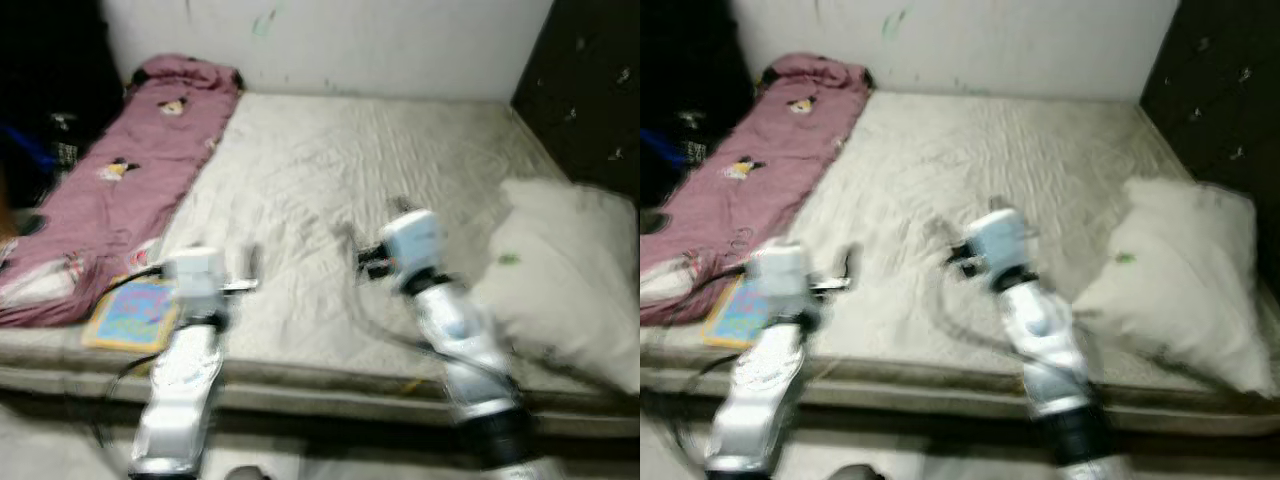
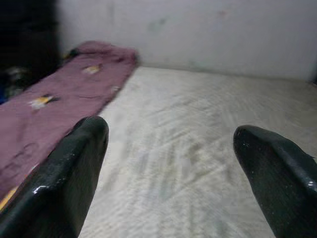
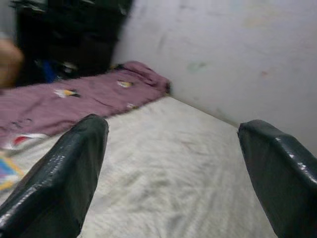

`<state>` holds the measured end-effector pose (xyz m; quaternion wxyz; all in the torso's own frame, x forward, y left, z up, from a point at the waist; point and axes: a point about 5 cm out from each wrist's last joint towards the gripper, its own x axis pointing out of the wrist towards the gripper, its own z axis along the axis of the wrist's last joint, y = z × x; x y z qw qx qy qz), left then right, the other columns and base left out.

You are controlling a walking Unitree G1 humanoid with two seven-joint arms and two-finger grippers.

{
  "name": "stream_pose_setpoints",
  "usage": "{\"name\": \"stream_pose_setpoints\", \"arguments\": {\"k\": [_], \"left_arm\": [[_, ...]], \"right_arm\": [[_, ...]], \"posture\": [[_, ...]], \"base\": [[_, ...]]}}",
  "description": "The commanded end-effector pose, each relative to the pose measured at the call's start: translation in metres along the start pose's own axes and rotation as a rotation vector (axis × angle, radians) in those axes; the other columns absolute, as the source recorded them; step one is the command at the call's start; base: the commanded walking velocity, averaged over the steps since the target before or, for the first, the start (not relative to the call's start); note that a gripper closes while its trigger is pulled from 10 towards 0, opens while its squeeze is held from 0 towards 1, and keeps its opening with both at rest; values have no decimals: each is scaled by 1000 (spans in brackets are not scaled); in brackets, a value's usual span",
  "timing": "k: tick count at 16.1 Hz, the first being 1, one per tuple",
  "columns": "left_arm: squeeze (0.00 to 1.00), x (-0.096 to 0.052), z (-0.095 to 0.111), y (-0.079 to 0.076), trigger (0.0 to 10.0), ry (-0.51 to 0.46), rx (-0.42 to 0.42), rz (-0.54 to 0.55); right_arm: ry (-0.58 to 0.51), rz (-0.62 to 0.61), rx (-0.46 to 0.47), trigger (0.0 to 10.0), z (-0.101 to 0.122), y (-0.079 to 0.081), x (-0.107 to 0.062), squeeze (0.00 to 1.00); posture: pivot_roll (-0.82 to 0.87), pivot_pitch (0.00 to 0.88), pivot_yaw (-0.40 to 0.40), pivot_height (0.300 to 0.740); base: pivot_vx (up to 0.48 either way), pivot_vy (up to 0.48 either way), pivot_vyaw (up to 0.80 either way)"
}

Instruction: Clean up the room

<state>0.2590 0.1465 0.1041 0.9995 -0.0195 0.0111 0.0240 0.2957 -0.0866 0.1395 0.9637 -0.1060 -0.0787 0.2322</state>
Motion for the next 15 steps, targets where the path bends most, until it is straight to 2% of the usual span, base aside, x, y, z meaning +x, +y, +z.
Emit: {"name": "stream_pose_setpoints", "arguments": {"k": [1, 6, 10, 15], "left_arm": [[0, 0, 1, -9, 10000, 5, -12, -17], [0, -1, 1, -10, 10000, 3, -5, -30], [0, -2, 1, -12, 10000, 5, -19, -44], [0, -3, 0, -13, 10000, 12, -27, -44]], "right_arm": [[7, -19, -17, 10000, -2, -8, -5, 0], [10, -13, -27, 10000, -3, -8, -6, 0], [14, -10, -25, 10000, -3, -7, -7, 0], [18, -8, -31, 10000, -3, -9, -7, 0]], "posture": [[56, 0, -35, 740], [56, 0, -35, 740], [54, 0, -38, 740], [49, 0, -40, 740]], "base": [[0, 0, 0], [0, 0, 0], [0, 0, 698], [0, 0, 0]]}}
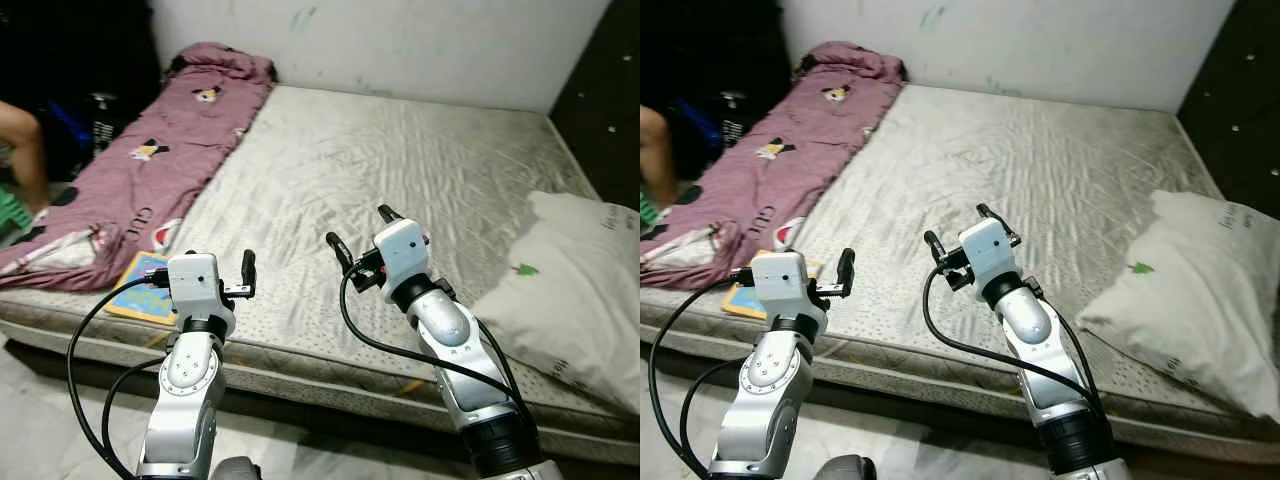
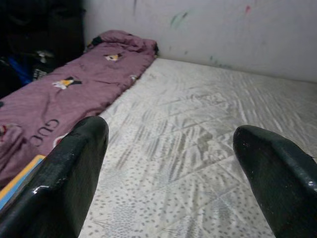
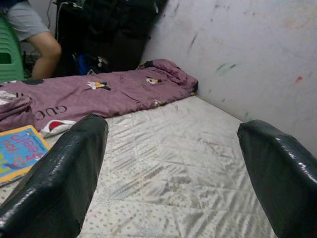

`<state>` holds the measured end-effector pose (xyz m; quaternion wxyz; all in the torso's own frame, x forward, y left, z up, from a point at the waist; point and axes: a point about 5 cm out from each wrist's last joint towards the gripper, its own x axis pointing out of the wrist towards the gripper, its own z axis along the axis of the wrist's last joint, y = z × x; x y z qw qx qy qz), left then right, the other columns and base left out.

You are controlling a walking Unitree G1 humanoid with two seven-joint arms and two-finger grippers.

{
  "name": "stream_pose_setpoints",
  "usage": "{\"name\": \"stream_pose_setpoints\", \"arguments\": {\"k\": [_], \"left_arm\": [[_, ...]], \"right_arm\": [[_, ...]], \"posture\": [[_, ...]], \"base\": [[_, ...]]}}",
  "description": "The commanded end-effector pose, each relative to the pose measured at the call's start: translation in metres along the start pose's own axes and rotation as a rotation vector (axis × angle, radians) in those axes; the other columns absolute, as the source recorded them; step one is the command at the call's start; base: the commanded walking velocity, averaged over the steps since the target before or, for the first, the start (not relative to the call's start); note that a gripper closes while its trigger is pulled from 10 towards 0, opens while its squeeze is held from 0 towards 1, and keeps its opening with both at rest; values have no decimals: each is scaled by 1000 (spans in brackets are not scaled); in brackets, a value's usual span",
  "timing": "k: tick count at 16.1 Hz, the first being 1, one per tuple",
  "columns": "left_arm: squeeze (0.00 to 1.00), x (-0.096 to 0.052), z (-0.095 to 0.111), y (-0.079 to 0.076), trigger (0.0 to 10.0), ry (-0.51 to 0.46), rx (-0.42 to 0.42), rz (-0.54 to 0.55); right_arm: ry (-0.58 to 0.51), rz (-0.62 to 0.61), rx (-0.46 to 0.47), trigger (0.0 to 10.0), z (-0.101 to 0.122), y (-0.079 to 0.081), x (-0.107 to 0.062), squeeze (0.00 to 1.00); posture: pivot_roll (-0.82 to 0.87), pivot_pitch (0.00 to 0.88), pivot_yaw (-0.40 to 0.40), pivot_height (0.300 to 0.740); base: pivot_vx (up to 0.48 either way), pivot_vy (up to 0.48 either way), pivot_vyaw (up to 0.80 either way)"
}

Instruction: Clean up the room

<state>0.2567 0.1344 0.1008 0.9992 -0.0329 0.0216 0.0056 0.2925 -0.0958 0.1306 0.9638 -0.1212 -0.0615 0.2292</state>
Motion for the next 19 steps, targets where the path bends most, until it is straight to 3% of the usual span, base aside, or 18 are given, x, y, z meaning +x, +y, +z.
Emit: {"name": "stream_pose_setpoints", "arguments": {"k": [1, 3, 19], "left_arm": [[0, 0, 4, -2, 10000, -9, -7, -8], [0, 0, 4, -3, 10000, -9, -14, -13], [0, 1, 4, -4, 10000, -14, -14, -11]], "right_arm": [[-20, -10, -12, 10000, 6, -6, 1, 0], [-16, -11, -16, 10000, 5, -7, 1, 0], [-7, 5, -50, 10000, 2, -7, 2, 0]], "posture": [[47, 0, -41, 740], [46, 0, -43, 740], [46, 0, -50, 740]], "base": [[0, 0, 0], [0, 0, 0], [0, -334, 0]]}}
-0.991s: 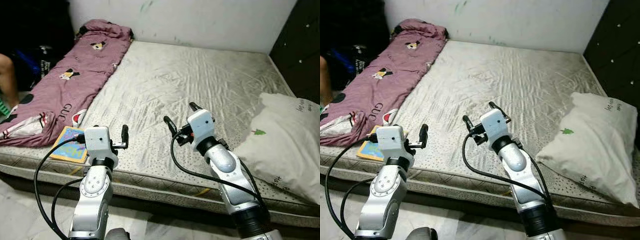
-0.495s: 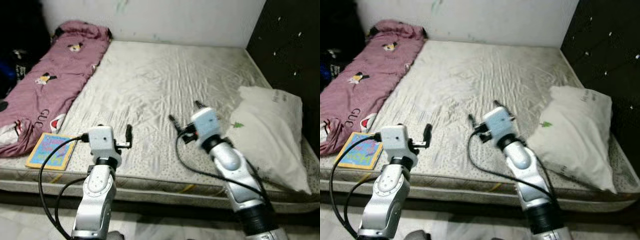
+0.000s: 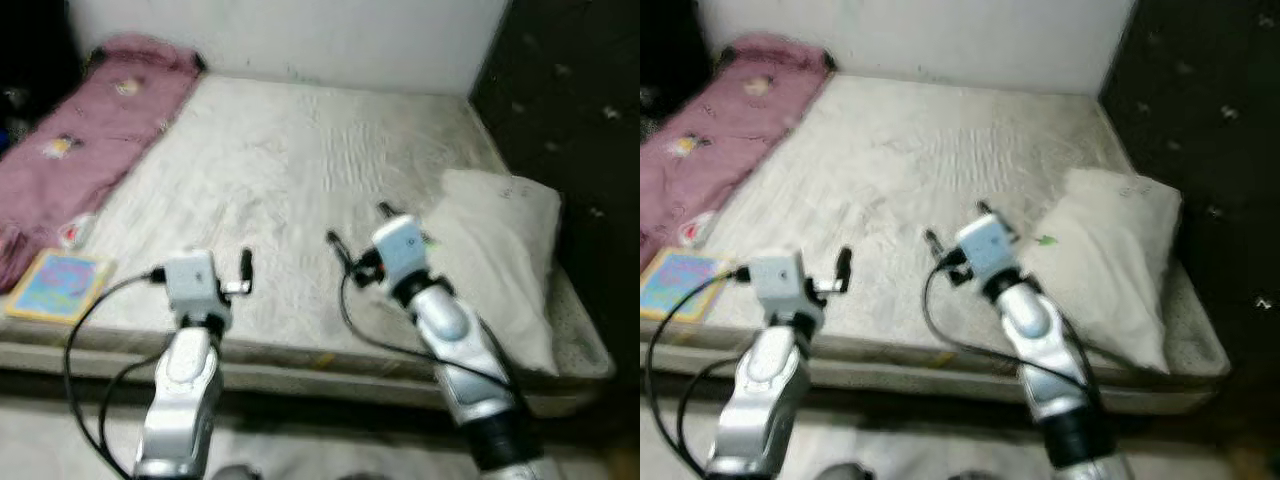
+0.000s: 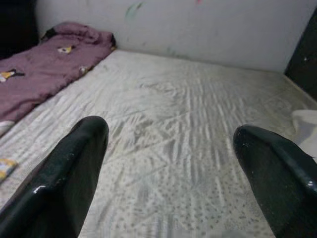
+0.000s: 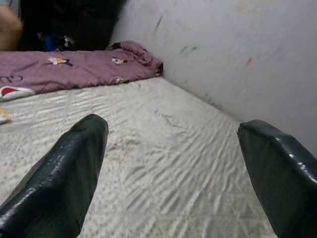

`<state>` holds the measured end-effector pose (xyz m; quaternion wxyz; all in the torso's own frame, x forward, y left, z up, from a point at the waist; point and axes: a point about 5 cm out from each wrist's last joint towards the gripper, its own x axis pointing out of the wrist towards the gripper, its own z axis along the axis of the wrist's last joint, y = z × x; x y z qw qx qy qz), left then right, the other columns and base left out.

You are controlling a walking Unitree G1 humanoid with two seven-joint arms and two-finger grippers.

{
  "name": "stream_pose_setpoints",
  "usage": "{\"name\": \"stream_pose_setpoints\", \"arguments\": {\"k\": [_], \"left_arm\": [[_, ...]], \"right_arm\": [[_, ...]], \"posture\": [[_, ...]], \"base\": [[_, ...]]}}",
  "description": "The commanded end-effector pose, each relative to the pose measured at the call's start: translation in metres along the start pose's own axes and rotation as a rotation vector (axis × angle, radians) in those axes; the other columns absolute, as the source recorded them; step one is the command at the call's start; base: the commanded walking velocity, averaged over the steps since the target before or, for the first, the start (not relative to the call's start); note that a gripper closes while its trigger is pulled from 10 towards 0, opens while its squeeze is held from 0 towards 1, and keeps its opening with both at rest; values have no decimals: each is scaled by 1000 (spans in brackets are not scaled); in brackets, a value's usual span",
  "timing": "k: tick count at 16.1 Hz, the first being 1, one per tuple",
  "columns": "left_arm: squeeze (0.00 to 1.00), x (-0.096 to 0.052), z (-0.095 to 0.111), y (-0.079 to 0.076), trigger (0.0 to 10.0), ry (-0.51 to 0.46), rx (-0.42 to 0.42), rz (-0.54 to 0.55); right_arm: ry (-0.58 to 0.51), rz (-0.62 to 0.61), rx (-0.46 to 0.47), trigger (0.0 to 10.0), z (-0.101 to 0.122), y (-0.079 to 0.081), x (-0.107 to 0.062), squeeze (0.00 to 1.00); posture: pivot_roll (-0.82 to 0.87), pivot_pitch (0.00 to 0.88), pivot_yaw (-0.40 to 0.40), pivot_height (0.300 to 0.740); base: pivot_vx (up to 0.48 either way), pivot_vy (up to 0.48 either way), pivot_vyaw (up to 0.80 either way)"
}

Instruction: Clean up the room

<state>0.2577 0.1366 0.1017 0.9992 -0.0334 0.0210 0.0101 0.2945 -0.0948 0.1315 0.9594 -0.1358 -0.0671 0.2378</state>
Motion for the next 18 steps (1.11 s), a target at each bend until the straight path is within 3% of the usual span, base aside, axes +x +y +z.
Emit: {"name": "stream_pose_setpoints", "arguments": {"k": [1, 8, 18], "left_arm": [[0, 0, 3, -6, 10000, -12, -13, -21], [0, -3, 5, -8, 10000, -40, -35, -69], [0, -3, 6, -9, 10000, -56, -31, -84]], "right_arm": [[0, -12, -21, 10000, 1, -7, -1, 0], [2, -5, -27, 10000, -1, -6, -3, 0], [-1, 1, -35, 10000, -1, -6, -3, 0]], "posture": [[45, 0, -49, 740], [43, 0, -52, 740], [41, 0, -53, 740]], "base": [[0, -352, 0], [0, -50, 0], [361, 0, 0]]}}
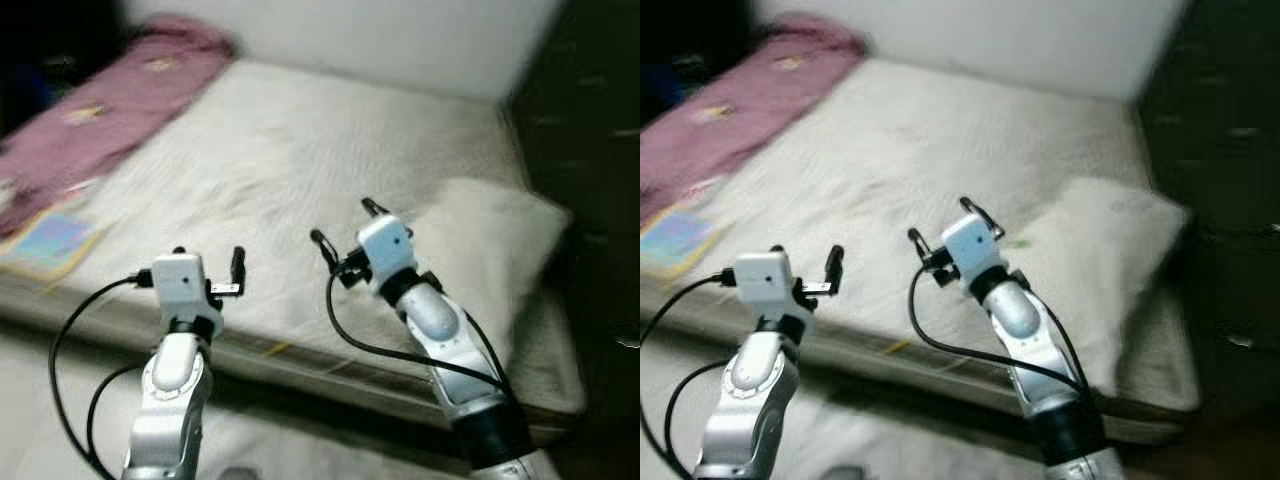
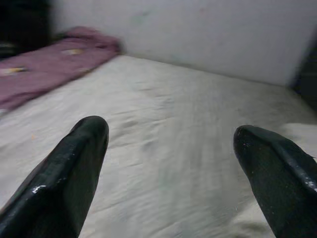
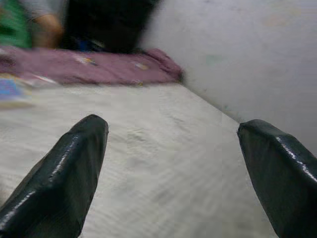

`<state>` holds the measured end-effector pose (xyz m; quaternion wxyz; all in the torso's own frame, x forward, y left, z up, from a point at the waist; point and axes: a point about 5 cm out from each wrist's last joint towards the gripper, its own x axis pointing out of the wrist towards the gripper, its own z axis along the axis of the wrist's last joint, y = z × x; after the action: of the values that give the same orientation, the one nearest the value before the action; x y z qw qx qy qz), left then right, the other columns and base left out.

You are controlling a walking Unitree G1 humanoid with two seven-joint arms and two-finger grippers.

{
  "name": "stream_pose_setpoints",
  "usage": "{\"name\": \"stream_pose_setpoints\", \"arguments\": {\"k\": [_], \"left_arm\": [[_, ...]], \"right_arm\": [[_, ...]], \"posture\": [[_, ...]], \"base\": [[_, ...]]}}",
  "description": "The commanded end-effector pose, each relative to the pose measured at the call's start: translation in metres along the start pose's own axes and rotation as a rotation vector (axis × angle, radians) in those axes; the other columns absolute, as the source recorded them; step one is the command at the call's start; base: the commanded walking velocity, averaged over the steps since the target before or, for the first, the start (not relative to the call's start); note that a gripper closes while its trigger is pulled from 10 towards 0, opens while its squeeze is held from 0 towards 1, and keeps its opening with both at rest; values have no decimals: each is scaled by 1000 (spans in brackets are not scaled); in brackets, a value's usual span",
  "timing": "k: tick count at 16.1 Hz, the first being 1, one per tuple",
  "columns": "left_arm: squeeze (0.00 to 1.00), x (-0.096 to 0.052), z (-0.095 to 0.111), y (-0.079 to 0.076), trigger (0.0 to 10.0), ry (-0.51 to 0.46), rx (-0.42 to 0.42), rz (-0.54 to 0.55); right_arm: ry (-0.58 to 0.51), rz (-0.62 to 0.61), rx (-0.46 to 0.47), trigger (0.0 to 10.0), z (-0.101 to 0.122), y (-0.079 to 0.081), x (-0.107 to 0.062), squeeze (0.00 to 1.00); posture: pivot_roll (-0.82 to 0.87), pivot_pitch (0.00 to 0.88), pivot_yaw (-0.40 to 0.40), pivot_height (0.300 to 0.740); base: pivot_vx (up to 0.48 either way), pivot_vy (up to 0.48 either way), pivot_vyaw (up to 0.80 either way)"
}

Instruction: Clean up the room

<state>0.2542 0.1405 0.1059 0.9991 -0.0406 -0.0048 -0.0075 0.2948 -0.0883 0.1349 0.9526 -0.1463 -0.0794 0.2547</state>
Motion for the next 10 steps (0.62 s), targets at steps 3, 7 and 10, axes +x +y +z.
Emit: {"name": "stream_pose_setpoints", "arguments": {"k": [3, 7, 10], "left_arm": [[0, 1, 0, -12, 10000, 5, -20, -23], [0, 2, 0, -12, 10000, 8, -19, -24], [0, 2, -1, -12, 10000, 11, -16, -21]], "right_arm": [[26, -35, -8, 10000, -6, -10, -7, 0], [25, -48, 2, 10000, -6, -11, -7, 0], [31, -57, 7, 10000, -8, -11, -7, 0]], "posture": [[41, 0, -54, 740], [41, 0, -52, 740], [44, 0, -50, 740]], "base": [[106, 0, 0], [0, 0, 0], [0, 0, 0]]}}
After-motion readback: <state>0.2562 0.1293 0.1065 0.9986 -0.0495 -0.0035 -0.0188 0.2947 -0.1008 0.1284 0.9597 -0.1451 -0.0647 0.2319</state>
